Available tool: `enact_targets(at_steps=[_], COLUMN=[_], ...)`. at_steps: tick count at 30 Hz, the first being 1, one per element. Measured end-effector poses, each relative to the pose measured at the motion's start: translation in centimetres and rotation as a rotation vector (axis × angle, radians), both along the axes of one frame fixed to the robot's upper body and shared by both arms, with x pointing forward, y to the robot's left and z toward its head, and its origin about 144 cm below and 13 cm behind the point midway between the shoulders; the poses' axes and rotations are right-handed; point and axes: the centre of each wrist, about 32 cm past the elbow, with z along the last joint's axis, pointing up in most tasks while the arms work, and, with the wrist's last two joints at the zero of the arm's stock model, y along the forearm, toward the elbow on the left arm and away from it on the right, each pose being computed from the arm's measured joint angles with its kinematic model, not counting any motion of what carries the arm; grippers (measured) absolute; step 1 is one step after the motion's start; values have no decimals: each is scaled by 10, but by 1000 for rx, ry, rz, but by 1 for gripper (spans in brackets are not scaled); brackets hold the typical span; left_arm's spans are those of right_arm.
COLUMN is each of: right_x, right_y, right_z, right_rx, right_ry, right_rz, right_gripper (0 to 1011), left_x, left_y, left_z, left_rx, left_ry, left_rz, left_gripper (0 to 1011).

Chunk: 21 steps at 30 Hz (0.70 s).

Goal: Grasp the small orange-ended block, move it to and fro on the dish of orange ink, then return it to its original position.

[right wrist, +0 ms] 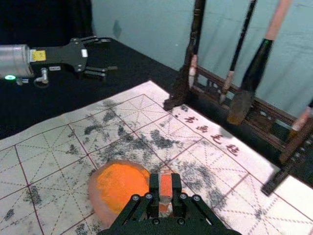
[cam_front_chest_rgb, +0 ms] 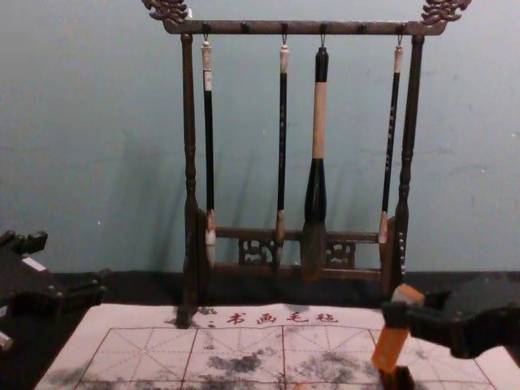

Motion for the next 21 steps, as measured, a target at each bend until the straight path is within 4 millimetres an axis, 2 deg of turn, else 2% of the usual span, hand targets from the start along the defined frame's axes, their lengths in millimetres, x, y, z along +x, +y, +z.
enact_targets(at_steps=[12, 21], right_x=[-10, -10], right_y=[-7, -5], right_z=[0, -7], right_rx=[13, 19], right_ry=[25, 59], right_rz=[-70, -107], right_gripper=[114, 114], left_x=[0, 0], left_y=[0, 0], left_z=[0, 0], left_rx=[0, 0], left_ry=[0, 0], left_rz=[0, 0], left_gripper=[1001, 1001])
